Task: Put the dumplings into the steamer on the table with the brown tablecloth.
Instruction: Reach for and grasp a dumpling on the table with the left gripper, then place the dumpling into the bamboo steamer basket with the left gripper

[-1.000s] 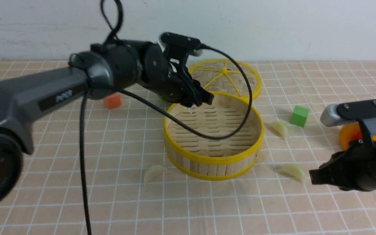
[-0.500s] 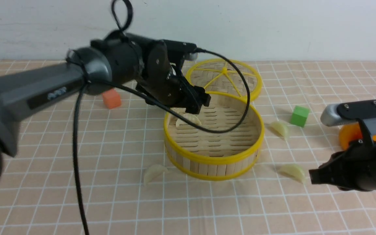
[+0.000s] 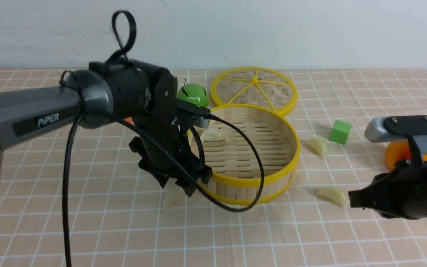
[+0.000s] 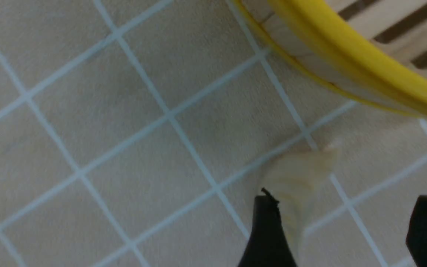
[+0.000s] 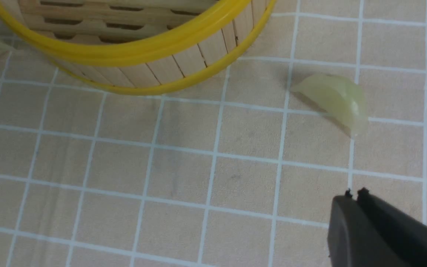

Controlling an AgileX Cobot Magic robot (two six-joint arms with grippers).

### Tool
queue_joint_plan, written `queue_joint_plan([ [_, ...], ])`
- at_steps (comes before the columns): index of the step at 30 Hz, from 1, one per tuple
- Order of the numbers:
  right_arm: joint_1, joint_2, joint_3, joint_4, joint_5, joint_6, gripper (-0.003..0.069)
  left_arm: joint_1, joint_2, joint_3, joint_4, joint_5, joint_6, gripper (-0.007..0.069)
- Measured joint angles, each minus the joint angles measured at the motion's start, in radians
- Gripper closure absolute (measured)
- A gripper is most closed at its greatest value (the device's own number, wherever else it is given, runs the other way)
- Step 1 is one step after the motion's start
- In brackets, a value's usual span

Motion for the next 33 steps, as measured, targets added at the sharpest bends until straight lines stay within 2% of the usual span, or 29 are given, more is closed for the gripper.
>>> queue_joint_plan([
  [4,0.000,0.000,-0.001,0.025,0.018,0.000,0.0627,0.000,0.044,0.004,0.012,-0.035,-0.011,0.0162],
  [6,0.000,0.000,-0.001,0.038,0.024,0.000,0.0627,0.000,0.062,0.006,0.013,-0.024,-0.025,0.0206],
  [8,0.000,0.000,-0.001,0.042,0.027,0.000,0.0627,0.000,0.063,0.006,0.013,-0.007,-0.029,0.0272],
  [11,0.000,0.000,-0.001,0.042,0.027,0.000,0.0627,0.000,0.050,0.003,0.012,0.073,-0.032,0.0435],
  [16,0.000,0.000,-0.001,0.042,0.025,0.000,0.0627,0.000,-0.042,0.003,-0.017,0.137,-0.032,0.0437],
  [17,0.000,0.000,-0.001,0.042,0.018,0.000,0.0627,0.000,-0.098,0.003,-0.054,0.124,-0.032,0.0436],
  [19,0.000,0.000,-0.001,0.042,0.004,0.000,0.0627,0.000,-0.184,0.003,-0.136,0.061,-0.025,0.0436],
  [20,0.000,0.000,-0.001,0.042,0.004,0.000,0.0627,0.000,-0.184,0.003,-0.136,0.052,-0.023,0.0436],
  [21,0.000,0.000,-0.001,0.042,0.000,0.000,0.0627,0.000,-0.218,0.000,-0.226,-0.034,0.018,0.0436],
  [22,0.000,0.000,-0.001,0.042,0.000,0.000,0.0627,0.000,-0.219,-0.001,-0.226,-0.045,0.025,0.0436],
  [24,0.000,0.000,-0.001,0.042,-0.002,0.000,0.0627,-0.001,-0.211,-0.004,-0.306,-0.168,0.115,0.0436],
  [29,0.000,0.000,-0.001,0.042,0.008,0.000,0.0627,-0.001,-0.102,-0.004,-0.300,-0.331,0.197,0.0436],
  [32,0.000,0.000,-0.001,0.042,0.017,0.000,0.0627,0.000,-0.046,-0.003,-0.263,-0.353,0.202,0.0429],
  [33,0.000,0.000,-0.001,0.042,0.020,0.000,0.0627,0.000,-0.022,-0.001,-0.248,-0.352,0.203,0.0405],
])
